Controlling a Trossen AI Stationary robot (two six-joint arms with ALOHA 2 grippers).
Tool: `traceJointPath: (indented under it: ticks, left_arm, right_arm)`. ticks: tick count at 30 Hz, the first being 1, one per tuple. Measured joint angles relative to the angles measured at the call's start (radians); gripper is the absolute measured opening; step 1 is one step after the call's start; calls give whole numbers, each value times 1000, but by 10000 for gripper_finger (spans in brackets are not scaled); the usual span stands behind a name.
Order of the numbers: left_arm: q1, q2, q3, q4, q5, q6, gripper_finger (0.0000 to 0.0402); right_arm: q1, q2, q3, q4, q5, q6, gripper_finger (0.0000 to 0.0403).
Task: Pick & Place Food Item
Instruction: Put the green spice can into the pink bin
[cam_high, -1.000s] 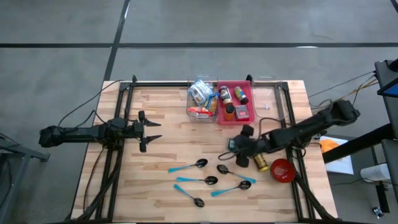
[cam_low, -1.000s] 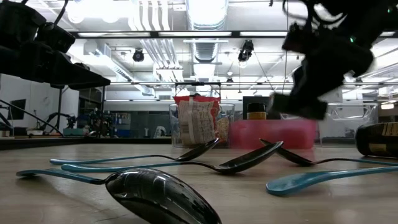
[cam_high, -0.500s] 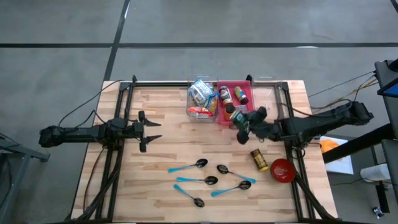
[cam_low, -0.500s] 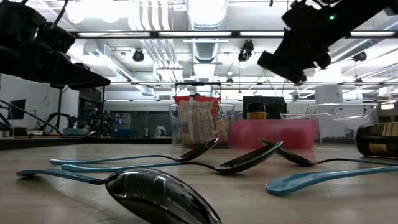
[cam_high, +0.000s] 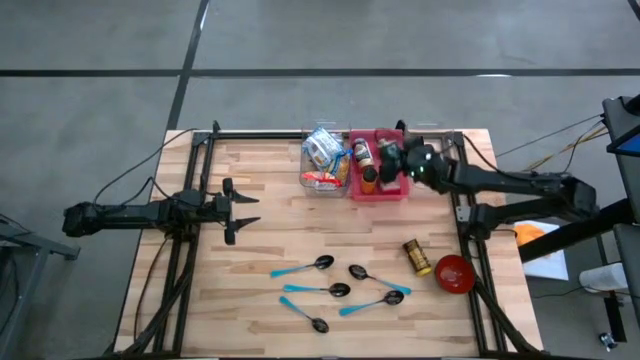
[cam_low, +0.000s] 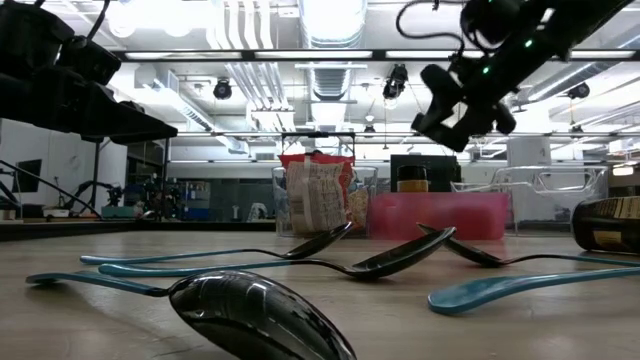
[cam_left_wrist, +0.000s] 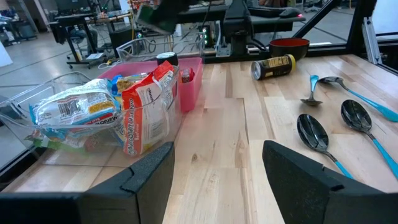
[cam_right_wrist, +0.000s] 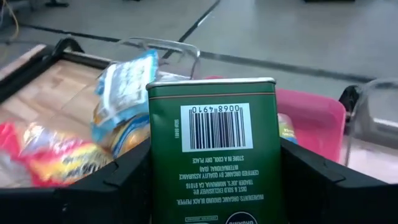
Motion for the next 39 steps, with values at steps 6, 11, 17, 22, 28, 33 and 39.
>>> traceJointPath:
  ticks: [6, 11, 17, 22, 28, 33, 39]
  left_arm:
    - [0, 0, 0, 0, 0, 0, 244]
    - [0, 0, 0, 0, 0, 0, 244]
    - [0, 0, 0, 0, 0, 0, 244]
    - [0, 0, 0, 0, 0, 1, 244]
    - [0, 0, 0, 0, 0, 3, 244]
    - [0, 0, 0, 0, 0, 3, 244]
    - [0, 0, 0, 0, 0, 3, 244]
  right_arm:
    - [-191, 107, 13, 111, -147, -1, 255]
    - [-285, 210, 68, 134, -177, -8, 249]
    - [-316, 331, 164, 102, -222, -8, 263]
    - [-316, 421, 252, -5, -209, 10, 250]
    - [-321, 495, 373, -203, -173, 86, 263]
    - [-320, 564, 474, -365, -139, 121, 261]
    - [-320, 668, 586, -553, -126, 131, 248]
